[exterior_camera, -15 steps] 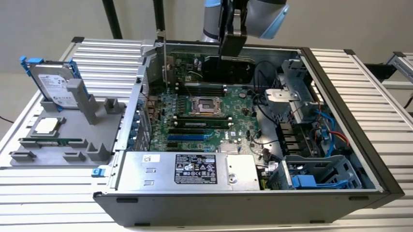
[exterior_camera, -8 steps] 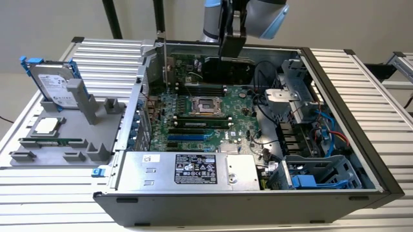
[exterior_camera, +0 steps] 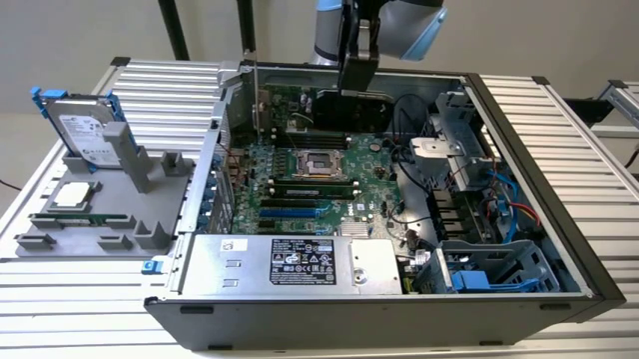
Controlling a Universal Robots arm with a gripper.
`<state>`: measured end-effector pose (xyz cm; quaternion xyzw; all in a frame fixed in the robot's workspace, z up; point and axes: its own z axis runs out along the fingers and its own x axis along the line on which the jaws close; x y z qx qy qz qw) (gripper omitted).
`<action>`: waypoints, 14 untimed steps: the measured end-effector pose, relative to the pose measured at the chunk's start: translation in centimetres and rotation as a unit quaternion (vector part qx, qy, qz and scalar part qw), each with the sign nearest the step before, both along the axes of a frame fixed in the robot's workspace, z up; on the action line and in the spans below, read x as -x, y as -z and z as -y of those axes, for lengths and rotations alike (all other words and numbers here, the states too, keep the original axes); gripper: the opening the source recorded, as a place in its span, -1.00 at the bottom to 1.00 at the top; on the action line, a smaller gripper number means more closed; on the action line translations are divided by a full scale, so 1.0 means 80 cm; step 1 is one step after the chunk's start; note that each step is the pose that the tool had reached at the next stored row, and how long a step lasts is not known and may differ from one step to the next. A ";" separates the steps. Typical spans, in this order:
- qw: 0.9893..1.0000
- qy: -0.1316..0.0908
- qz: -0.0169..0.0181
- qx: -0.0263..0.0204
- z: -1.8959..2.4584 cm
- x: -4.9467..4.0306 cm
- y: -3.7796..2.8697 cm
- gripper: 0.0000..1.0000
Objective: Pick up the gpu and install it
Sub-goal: 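Insert the gpu into the slot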
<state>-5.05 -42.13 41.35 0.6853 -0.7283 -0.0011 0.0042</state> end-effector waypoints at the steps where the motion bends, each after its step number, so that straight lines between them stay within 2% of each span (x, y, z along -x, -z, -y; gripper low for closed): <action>1: 1.000 0.000 0.000 0.001 -0.0002 0.000 0.0005 -1.00; 14: 1.000 0.001 0.000 0.002 -0.0005 0.000 0.0039 -1.00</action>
